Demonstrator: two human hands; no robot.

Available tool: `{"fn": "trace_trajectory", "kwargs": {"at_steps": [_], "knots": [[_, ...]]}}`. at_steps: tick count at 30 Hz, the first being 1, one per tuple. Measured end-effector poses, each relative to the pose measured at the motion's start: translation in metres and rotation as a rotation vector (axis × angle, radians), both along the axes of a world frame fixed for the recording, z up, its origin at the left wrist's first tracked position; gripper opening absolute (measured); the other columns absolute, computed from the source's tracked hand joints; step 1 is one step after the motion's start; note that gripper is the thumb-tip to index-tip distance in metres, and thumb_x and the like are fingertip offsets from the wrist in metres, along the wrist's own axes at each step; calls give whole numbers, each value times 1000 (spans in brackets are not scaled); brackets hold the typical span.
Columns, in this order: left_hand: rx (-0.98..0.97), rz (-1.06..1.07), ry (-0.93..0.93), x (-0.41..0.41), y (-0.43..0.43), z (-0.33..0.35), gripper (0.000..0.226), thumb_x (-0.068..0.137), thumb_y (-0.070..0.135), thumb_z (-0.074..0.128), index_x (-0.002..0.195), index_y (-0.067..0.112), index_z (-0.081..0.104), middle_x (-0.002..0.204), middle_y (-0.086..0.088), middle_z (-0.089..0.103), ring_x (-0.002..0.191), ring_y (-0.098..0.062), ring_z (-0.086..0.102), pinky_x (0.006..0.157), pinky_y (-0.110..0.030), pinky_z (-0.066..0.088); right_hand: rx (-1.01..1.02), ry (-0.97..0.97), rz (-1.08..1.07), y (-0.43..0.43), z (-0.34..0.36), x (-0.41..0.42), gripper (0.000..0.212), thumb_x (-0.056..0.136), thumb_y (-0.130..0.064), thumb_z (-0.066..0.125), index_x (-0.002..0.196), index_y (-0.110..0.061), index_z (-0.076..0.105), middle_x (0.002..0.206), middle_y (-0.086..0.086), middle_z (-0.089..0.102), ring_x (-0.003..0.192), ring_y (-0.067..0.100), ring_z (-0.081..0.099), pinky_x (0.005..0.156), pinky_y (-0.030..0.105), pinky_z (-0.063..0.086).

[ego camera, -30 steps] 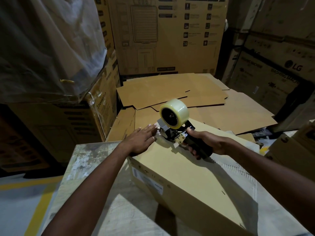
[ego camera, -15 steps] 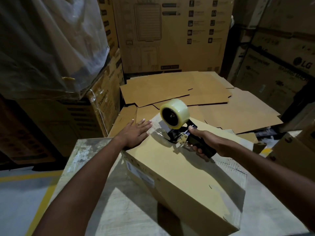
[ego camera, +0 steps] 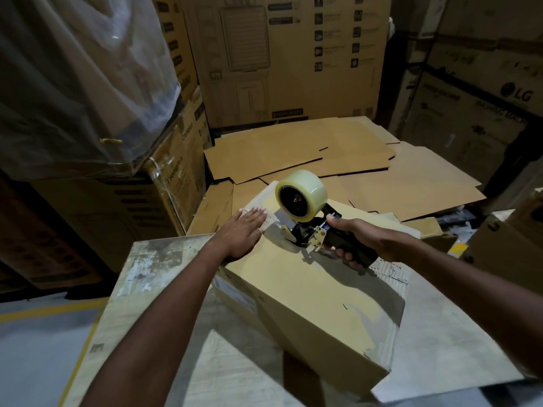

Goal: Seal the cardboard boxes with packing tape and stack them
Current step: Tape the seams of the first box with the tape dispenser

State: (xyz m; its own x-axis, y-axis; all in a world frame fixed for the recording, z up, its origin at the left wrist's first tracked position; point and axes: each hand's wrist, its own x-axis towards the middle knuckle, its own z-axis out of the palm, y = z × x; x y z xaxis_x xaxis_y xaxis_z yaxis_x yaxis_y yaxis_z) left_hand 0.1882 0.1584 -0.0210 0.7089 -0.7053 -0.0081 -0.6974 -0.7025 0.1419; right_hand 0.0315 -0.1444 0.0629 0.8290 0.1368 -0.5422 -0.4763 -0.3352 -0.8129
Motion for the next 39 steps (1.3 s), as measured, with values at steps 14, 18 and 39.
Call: {"fn": "trace_trajectory", "kwargs": {"at_steps": [14,18,39], "knots": [[-3,28,1,3,3,-4,64,102,45,12,163,27,13,170,11,8,154,0,1,126,-31,-3,-45,-69,-55,-42,-5,-57,70,98,-75,39,89,-8,58,73,6,56,57,18,48,54,30,41],[10,36,0,2,1,-2,63,103,43,12,164,27,13,170,11,8,154,0,1,126,-32,-5,-22,-77,-79,-78,-8,-93,74,99,-70,40,99,-1,66,77,10,58,60,18,50,58,30,42],[-64,142,79,-100,-101,-8,56,110,42,24,164,30,14,170,15,4,155,-1,0,128,-38,1,61,-52,-15,-94,-4,-110,68,104,-63,39,99,-1,67,70,7,57,57,17,49,56,30,40]]}}
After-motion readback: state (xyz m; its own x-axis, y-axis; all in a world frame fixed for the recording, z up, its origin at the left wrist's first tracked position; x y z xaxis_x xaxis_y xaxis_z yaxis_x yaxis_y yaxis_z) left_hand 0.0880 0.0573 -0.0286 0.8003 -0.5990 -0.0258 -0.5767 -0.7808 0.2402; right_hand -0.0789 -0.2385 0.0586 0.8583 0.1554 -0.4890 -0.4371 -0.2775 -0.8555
